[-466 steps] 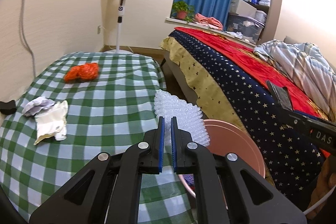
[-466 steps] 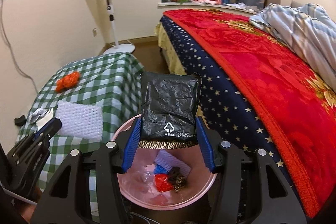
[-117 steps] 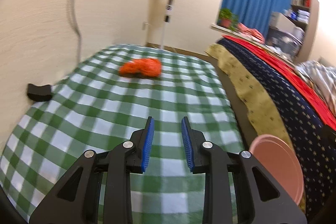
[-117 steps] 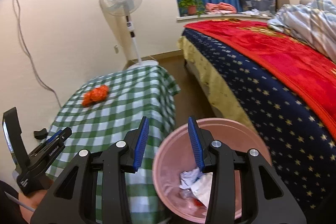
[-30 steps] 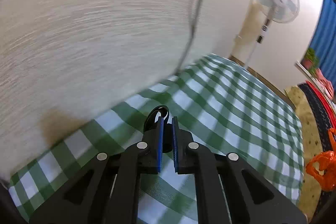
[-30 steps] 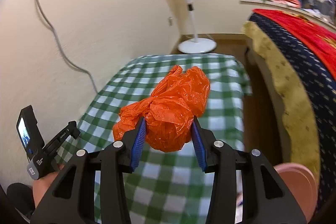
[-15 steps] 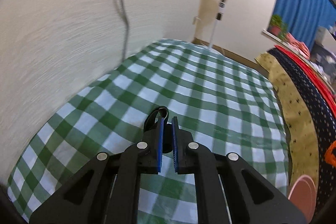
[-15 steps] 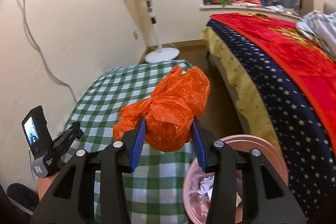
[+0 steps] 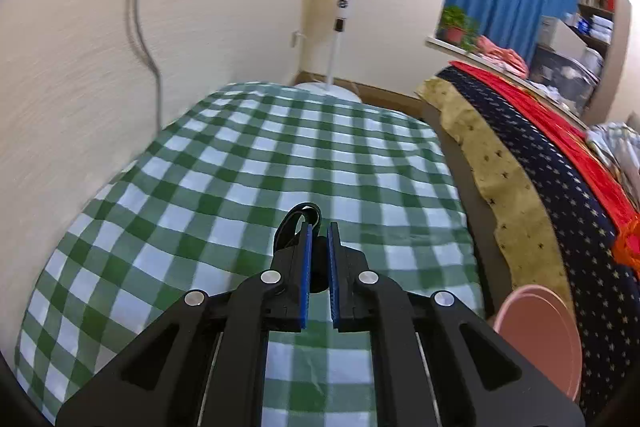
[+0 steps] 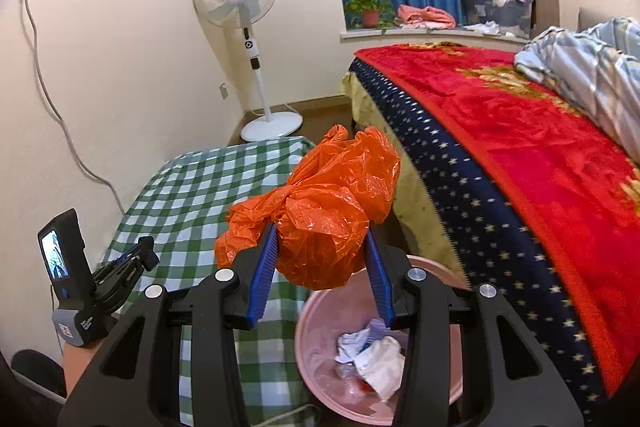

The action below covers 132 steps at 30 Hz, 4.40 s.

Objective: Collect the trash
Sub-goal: 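Carry the orange bag in the right tool while the left tool carries the black pad to the bin, then open the right tool over the pink bin while the left tool releases the black pad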

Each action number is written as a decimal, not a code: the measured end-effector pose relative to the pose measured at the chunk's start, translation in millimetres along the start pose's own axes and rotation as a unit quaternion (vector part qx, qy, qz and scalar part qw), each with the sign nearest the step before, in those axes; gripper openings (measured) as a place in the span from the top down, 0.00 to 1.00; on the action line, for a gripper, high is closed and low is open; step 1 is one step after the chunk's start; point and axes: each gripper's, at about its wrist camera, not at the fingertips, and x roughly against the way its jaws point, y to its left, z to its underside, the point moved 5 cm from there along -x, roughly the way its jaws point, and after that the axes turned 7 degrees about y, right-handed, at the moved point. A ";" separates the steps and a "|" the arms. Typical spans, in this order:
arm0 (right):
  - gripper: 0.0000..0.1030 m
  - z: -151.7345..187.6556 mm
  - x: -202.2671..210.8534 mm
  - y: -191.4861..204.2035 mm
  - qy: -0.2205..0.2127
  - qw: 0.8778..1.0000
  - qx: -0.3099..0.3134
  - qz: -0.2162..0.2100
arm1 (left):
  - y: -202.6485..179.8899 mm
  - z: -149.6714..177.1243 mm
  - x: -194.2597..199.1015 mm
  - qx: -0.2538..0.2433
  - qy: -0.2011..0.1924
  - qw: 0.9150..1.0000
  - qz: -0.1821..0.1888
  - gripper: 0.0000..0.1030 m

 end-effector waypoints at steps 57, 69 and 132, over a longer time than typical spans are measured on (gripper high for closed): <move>0.57 26.5 -33.2 -90.7 0.020 0.998 -0.038 0.047 | -74.7 55.8 0.8 -0.125 0.026 0.987 0.101 0.97; 0.57 26.8 -45.3 -90.5 0.033 0.998 -0.041 0.046 | -100.8 99.6 -29.1 -0.151 0.105 0.974 0.131 0.66; 0.31 52.8 -11.4 -67.5 0.019 0.996 0.005 0.083 | -133.0 88.7 77.7 -0.203 -0.004 0.957 0.205 0.43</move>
